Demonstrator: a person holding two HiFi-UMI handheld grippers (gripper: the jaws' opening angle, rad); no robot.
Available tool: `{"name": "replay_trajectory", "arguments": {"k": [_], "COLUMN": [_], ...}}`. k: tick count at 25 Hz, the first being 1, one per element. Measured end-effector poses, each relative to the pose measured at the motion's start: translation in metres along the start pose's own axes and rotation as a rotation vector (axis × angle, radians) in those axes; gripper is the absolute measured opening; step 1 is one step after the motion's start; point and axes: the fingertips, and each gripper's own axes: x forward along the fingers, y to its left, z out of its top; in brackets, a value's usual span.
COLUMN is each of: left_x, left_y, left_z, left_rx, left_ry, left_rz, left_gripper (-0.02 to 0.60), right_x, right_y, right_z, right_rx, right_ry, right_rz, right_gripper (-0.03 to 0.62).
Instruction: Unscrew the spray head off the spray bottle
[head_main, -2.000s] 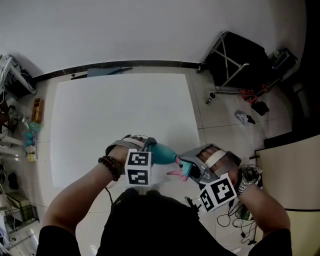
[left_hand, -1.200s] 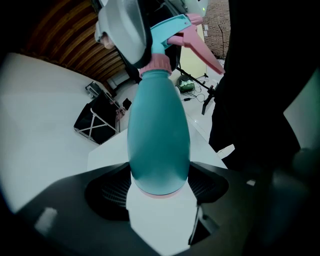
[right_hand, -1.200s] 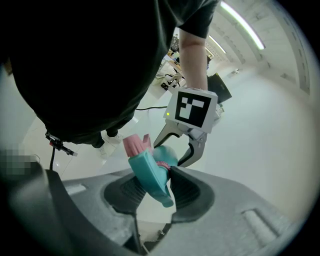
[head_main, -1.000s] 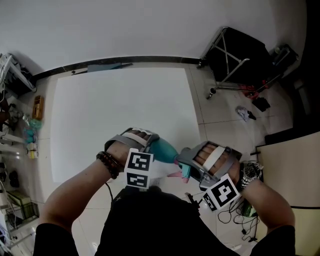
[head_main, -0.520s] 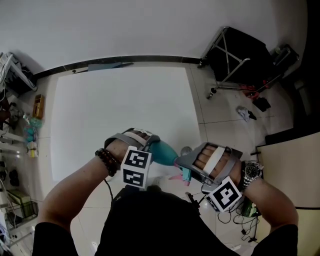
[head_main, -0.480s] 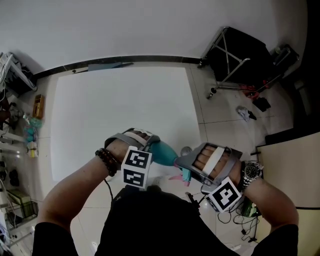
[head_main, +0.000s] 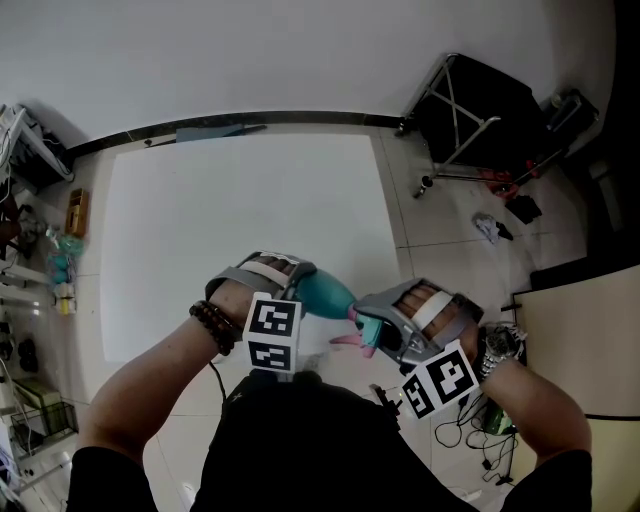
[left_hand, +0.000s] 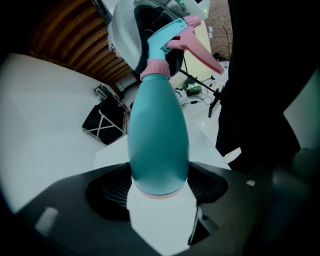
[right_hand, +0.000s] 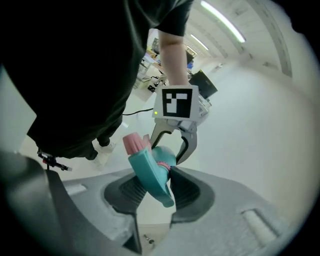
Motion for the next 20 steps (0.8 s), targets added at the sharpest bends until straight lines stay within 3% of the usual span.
{"name": "replay_trajectory", "arguments": {"k": [9,20], "left_x": [0.001,0.003], "left_y": [0.021,0.039], "left_z": [-0.004,-0.012], "left_rx": [-0.053,-0.074], "left_ry": [0.024,0.092], "left_rz": [0.122,0.259], "left_gripper": [0.373,0.373], "right_x": [0.004,0.015], "right_y": [-0.020,-0.032], "right_z": [-0.015,-0.041], "right_rx": [0.486,1.127], "right_ry": [-0.051,-0.124], "right_rz": [-0.013,0.035], "right_gripper": [0.117,0.117]}}
